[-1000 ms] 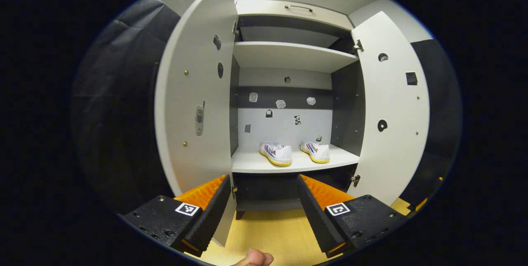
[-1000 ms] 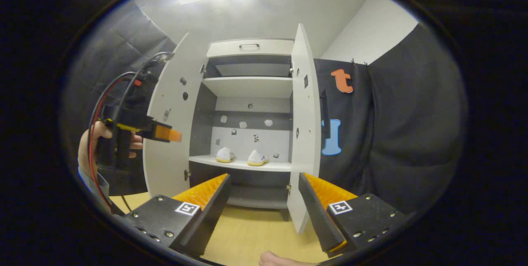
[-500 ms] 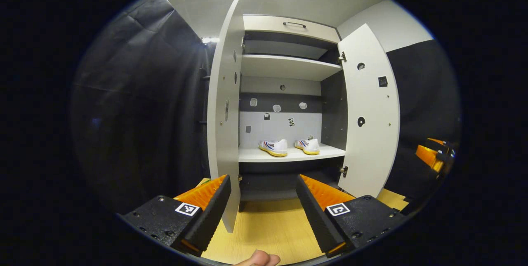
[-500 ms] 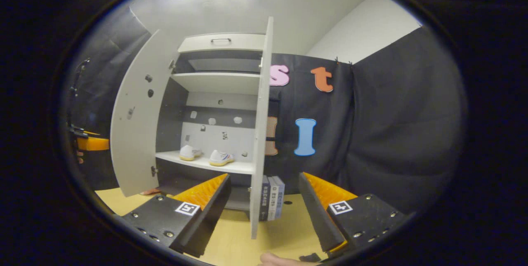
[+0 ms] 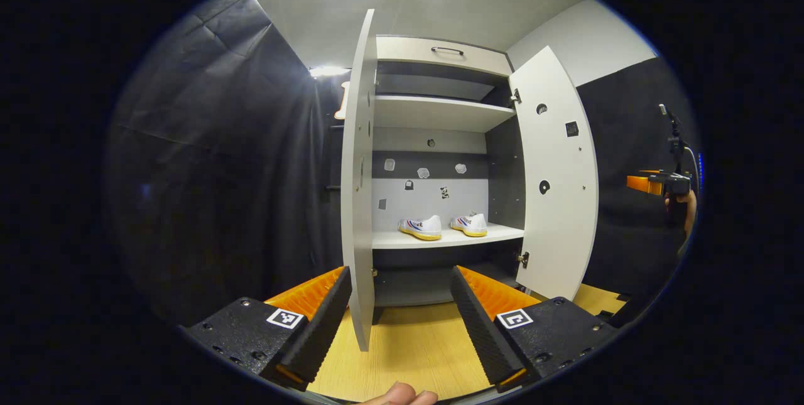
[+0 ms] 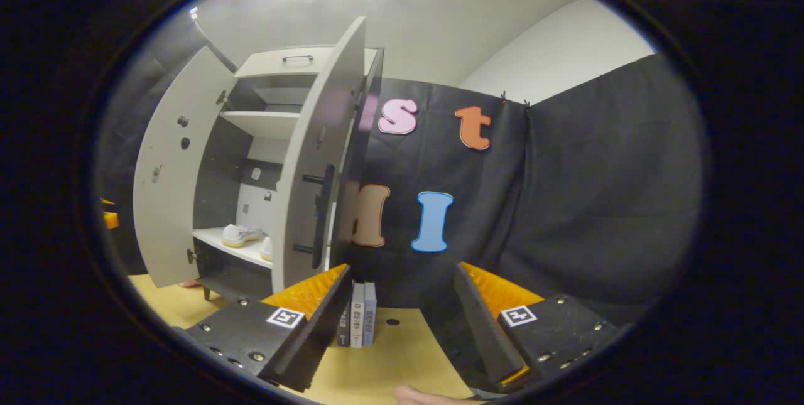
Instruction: Grab one shoe with the right hand and put it into the shoe cabinet, grab the other shoe with the left hand and put it into the shoe cabinet; then close the right door with the right hand and the left door with the left hand.
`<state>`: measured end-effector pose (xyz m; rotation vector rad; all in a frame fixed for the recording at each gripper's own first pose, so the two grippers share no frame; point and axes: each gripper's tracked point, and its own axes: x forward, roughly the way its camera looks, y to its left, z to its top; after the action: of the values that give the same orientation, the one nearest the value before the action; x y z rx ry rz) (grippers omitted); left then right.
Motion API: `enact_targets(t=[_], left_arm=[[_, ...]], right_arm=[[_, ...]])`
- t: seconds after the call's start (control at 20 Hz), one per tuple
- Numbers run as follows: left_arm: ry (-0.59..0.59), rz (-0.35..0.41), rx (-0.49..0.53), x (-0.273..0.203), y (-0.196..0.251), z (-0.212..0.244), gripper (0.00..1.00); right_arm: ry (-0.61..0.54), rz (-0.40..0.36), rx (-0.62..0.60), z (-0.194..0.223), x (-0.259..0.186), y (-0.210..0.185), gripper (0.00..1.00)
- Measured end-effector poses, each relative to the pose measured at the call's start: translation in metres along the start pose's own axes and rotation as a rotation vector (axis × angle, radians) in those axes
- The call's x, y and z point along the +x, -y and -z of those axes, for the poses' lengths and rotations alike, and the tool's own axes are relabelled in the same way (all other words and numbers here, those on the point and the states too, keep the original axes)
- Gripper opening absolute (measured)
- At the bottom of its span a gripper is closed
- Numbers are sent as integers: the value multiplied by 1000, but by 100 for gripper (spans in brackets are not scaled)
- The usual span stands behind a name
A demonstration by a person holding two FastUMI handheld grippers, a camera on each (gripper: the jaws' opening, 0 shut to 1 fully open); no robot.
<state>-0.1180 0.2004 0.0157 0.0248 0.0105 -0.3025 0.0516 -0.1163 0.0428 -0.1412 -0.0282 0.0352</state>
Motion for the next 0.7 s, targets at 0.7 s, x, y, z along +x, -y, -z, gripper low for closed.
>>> enact_targets(t=[0.7], left_arm=[[10, -90, 34, -1, -29, 3, 99]], right_arm=[[-125, -32, 121, 13, 86, -64, 84]])
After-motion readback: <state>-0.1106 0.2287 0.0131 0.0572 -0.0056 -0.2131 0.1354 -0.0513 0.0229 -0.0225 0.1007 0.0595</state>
